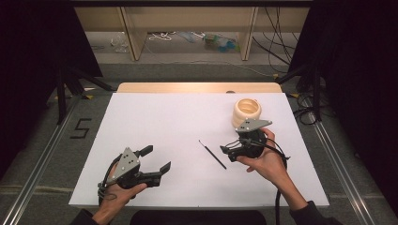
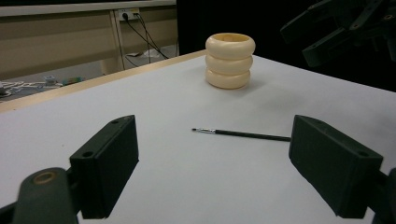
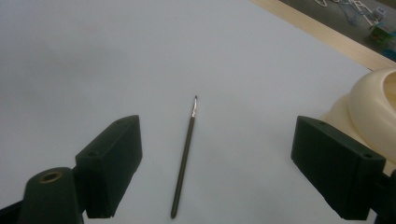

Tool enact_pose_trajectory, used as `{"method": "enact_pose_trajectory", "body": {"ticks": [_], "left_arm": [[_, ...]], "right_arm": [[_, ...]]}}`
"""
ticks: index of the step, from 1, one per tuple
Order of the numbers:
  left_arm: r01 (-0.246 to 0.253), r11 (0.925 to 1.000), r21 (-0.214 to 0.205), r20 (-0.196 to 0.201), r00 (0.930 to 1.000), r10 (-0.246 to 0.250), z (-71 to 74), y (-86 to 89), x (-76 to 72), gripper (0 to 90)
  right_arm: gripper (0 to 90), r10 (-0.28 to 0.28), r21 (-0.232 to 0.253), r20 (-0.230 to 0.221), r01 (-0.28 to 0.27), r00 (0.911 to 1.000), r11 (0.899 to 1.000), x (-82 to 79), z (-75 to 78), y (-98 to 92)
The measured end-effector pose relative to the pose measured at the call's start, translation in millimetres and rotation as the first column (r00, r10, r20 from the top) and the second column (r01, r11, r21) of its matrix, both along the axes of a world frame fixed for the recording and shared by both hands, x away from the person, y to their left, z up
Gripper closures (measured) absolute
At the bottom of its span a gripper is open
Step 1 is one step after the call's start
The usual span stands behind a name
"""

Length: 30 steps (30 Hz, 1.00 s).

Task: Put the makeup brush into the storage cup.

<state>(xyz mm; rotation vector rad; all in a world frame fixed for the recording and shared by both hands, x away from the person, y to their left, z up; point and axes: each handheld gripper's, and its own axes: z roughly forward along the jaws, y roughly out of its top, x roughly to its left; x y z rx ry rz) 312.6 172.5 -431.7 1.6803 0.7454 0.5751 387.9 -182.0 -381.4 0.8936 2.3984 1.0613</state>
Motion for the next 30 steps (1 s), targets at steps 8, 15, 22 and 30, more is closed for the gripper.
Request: {"method": "enact_pose_trajectory", "body": {"ticks": [8, 15, 22, 30], "left_arm": [[0.0, 1.0, 0.0, 0.002, 1.0, 0.0, 0.1, 0.2, 0.1, 15.8], [0.0, 1.0, -0.001, 0.0, 1.0, 0.0, 0.1, 0.1, 0.1, 15.8], [0.002, 1.0, -0.002, 0.0, 1.0, -0.002, 0.1, -0.2, 0.0, 15.8], [0.001, 1.0, -0.002, 0.001, 1.0, -0.001, 0.2, 0.0, 0.0, 15.8]], "right_arm": [[18.3, 0.003, -0.033, -0.02, -0.003, 0.9998, 0.999, 14.6, -2.2, 13.2], [18.9, -0.003, -0.054, -0.052, 0.0, 0.9986, 0.999, 25.6, -6.9, 23.4], [20.0, 0.005, -0.079, -0.104, -0.013, 0.9945, 0.997, 34.3, -9.6, 30.4], [21.9, 0.014, -0.132, -0.128, -0.031, 0.9916, 0.991, 45.1, -13.4, 41.2]]}}
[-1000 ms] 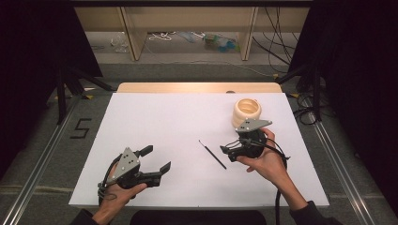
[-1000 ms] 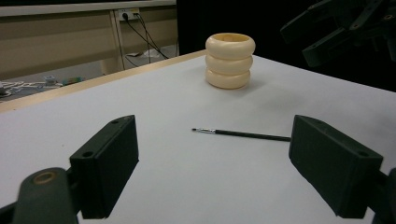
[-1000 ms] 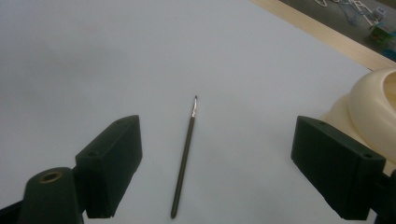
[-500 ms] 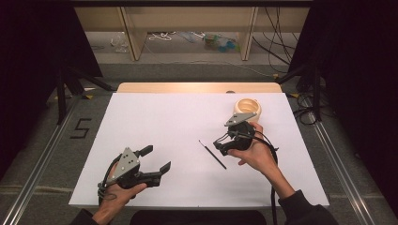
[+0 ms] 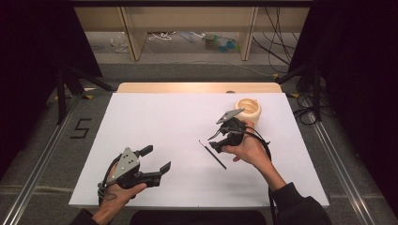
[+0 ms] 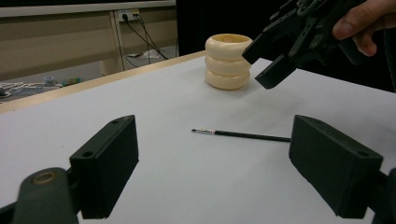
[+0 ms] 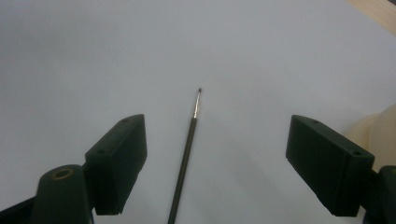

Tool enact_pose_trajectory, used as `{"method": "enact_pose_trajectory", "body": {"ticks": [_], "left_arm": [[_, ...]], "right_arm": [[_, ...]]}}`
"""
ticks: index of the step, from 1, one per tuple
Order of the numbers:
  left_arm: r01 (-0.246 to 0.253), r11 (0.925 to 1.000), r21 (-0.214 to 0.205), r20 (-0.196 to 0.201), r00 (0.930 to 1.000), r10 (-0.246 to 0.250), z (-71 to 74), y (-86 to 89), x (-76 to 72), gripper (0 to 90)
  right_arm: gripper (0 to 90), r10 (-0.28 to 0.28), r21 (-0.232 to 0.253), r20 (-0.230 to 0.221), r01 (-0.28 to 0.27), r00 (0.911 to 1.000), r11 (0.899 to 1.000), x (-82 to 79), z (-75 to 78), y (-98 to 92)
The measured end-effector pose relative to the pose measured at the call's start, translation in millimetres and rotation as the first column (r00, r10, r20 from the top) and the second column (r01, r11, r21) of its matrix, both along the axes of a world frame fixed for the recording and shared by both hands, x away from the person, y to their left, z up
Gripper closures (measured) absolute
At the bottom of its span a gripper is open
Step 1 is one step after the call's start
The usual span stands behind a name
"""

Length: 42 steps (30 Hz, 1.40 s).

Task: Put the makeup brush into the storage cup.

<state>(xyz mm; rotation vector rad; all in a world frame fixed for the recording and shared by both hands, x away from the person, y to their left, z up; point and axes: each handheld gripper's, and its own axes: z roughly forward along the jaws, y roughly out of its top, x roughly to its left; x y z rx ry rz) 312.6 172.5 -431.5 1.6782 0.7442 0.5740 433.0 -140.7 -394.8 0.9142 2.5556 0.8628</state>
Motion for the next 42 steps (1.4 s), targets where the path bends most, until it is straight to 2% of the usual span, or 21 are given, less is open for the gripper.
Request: {"method": "enact_pose_trajectory", "body": {"ticks": [6, 8, 9, 12, 13, 19, 20, 30, 32, 38, 40, 42], "left_arm": [[0.004, 1.0, 0.005, 0.009, 1.0, -0.004, 0.3, 0.5, 0.4, 15.8], [0.005, 1.0, 0.005, 0.01, 0.9999, -0.005, 0.4, 0.5, 0.4, 15.8], [0.005, 1.0, 0.005, 0.011, 0.9999, -0.005, 0.5, 0.5, 0.3, 15.8], [0.006, 1.0, 0.006, 0.01, 0.9999, -0.006, 0.5, 0.4, 0.1, 15.8], [0.006, 1.0, 0.006, 0.01, 0.9999, -0.006, 0.5, 0.4, 0.1, 15.8], [0.006, 1.0, 0.007, 0.01, 0.9999, -0.006, 0.5, 0.5, 0.2, 15.8], [0.003, 1.0, -0.002, 0.003, 1.0, -0.003, 0.3, -0.1, -0.4, 15.8], [0.007, 1.0, 0.006, 0.011, 0.9999, -0.007, 0.5, 0.4, 0.3, 15.8], [0.004, 1.0, -0.004, 0.003, 1.0, -0.004, 0.4, -0.2, -0.4, 15.8], [0.009, 1.0, 0.003, 0.013, 0.9999, -0.009, 0.6, 0.6, 0.4, 15.8], [0.012, 0.9999, -0.011, 0.012, 0.9999, -0.012, 0.1, -0.2, 0.5, 15.8], [0.009, 1.0, -0.003, 0.012, 0.9999, -0.009, 0.4, 0.2, 0.3, 15.8]], "right_arm": [[22.7, 0.021, -0.028, -0.007, -0.022, 0.9997, 0.999, 6.7, -5.0, 9.0], [23.0, 0.011, -0.041, -0.032, -0.013, 0.9994, 0.999, 6.7, -5.9, 11.6], [23.2, 0.019, -0.047, -0.028, -0.02, 0.9994, 0.999, 8.8, -7.6, 12.5], [23.4, 0.005, -0.057, -0.052, -0.008, 0.9986, 0.998, 11.0, -11.1, 15.9], [23.6, 0.02, -0.063, -0.046, -0.022, 0.9988, 0.998, 13.0, -12.4, 16.2], [24.8, 0.019, -0.079, -0.09, -0.026, 0.9958, 0.996, 18.1, -18.2, 21.3], [24.8, 0.02, -0.082, -0.087, -0.027, 0.996, 0.996, 19.1, -19.5, 21.8], [26.9, 0.02, -0.13, -0.109, -0.034, 0.9939, 0.991, 23.5, -27.5, 27.7], [26.9, 0.023, -0.137, -0.111, -0.038, 0.9935, 0.99, 24.0, -29.0, 29.5], [28.2, 0.022, -0.153, -0.124, -0.041, 0.9921, 0.987, 25.4, -33.0, 33.7], [28.5, 0.02, -0.16, -0.131, -0.041, 0.9912, 0.986, 26.0, -34.4, 34.7], [28.6, 0.02, -0.163, -0.133, -0.042, 0.9909, 0.986, 26.5, -36.2, 35.7]]}}
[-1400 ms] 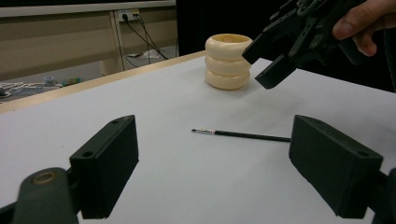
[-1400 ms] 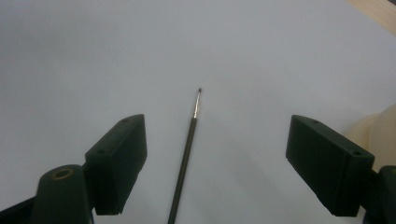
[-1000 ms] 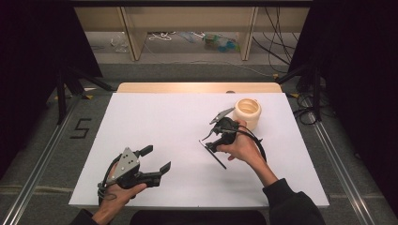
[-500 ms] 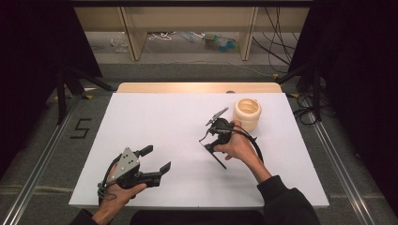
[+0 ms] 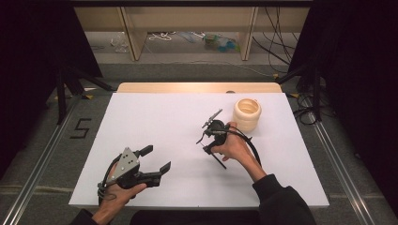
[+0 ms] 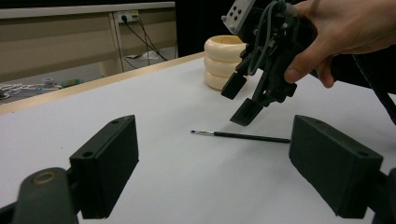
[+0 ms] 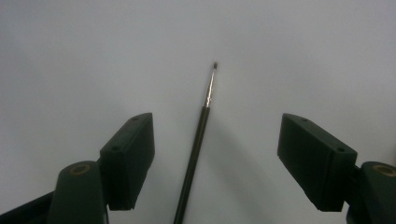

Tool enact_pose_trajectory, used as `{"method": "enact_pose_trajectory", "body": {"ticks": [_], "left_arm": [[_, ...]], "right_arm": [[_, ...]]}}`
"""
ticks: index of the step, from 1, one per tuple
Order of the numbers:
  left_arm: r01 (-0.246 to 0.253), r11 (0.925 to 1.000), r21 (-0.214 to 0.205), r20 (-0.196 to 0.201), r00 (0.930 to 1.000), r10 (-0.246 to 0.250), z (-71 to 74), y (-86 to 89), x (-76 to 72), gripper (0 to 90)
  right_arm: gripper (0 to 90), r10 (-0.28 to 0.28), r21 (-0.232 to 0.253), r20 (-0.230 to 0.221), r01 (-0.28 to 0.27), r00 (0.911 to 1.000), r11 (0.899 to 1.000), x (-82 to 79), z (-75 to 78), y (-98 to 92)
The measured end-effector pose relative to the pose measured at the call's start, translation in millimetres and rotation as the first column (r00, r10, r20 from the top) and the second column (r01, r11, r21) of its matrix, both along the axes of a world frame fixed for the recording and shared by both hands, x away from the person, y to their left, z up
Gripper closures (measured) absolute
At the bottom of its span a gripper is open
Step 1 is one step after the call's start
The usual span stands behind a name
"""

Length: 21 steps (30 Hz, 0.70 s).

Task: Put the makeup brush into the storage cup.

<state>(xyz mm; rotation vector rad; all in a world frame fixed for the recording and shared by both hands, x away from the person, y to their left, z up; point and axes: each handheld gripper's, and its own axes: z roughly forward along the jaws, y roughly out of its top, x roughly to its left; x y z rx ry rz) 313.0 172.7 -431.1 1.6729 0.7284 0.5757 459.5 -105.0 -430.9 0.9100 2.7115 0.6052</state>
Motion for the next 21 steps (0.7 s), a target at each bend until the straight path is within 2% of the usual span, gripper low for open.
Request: {"method": "enact_pose_trajectory", "body": {"ticks": [1, 2, 5, 20, 21], "left_arm": [[0.001, 1.0, 0.004, 0.002, 1.0, -0.001, 0.1, 0.2, 0.1, 15.8], [0.0, 0.9999, -0.011, -0.006, 1.0, 0.0, -0.4, -0.7, -0.3, 15.8], [-0.003, 1.0, 0.003, -0.005, 1.0, 0.003, 0.2, 0.0, -0.5, 15.8], [0.004, 0.9999, -0.009, -0.002, 1.0, -0.004, -0.3, -0.8, -0.2, 15.8], [-0.003, 1.0, 0.001, -0.009, 1.0, 0.003, 0.3, -0.3, -1.0, 15.8]], "right_arm": [[29.2, -0.001, -0.006, -0.008, 0.001, 1.0, 1.0, 0.2, -0.6, 0.4], [30.2, -0.003, -0.01, -0.014, 0.002, 0.9999, 1.0, 0.3, -1.2, 0.6], [31.6, -0.001, -0.011, -0.032, 0.001, 0.9995, 1.0, 0.8, -2.6, 1.3], [39.3, -0.013, -0.045, -0.111, 0.008, 0.9937, 0.999, 2.4, -9.6, 2.9], [40.2, -0.012, -0.049, -0.122, 0.006, 0.9924, 0.999, 2.2, -9.9, 2.9]]}}
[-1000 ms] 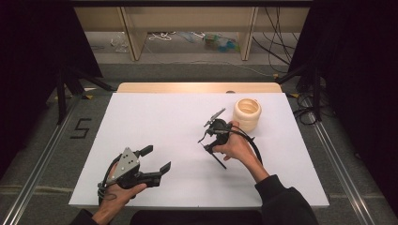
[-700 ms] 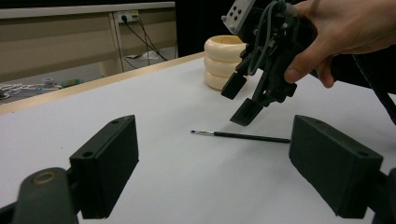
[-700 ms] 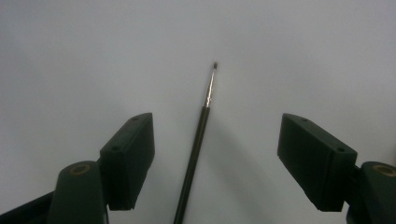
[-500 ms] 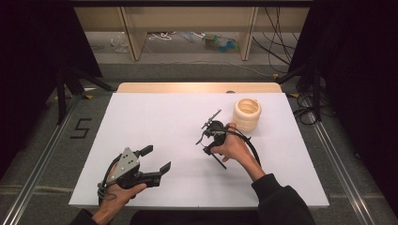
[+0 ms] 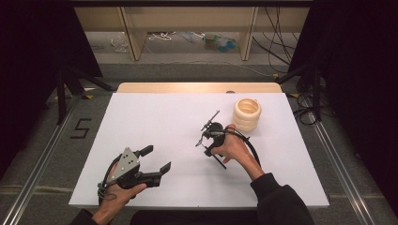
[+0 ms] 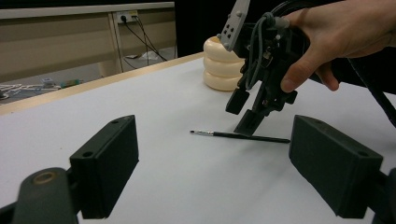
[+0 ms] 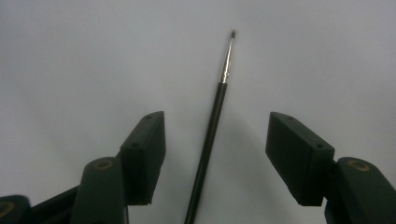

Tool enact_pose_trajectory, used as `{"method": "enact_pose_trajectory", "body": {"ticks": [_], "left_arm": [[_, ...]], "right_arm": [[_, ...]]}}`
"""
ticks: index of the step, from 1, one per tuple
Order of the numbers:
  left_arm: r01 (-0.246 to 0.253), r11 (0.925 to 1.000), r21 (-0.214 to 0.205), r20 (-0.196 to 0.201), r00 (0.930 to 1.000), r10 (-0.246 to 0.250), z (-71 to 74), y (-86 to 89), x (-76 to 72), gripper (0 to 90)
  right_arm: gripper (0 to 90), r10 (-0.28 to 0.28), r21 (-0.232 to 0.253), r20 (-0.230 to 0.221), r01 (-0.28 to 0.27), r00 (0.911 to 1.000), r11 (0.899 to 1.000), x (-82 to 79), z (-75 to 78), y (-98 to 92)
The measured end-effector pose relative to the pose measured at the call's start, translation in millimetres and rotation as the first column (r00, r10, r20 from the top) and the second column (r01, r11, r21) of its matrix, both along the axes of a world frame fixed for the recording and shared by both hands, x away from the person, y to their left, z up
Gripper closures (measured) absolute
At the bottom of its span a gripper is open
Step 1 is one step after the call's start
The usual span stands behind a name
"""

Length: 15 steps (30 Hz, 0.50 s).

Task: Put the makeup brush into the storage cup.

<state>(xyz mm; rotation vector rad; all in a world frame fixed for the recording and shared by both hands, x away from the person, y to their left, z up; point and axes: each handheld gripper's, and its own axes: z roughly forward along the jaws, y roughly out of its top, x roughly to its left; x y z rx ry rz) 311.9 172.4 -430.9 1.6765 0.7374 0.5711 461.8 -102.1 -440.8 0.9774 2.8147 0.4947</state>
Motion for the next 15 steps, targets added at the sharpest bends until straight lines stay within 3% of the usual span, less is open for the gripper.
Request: {"method": "enact_pose_trajectory", "body": {"ticks": [15], "left_arm": [[0.0, 1.0, -0.004, 0.0, 1.0, 0.0, -0.2, -0.1, 0.2, 15.8]], "right_arm": [[46.6, 0.002, -0.025, -0.044, -0.003, 0.999, 1.0, 0.4, -4.3, -0.6]]}}
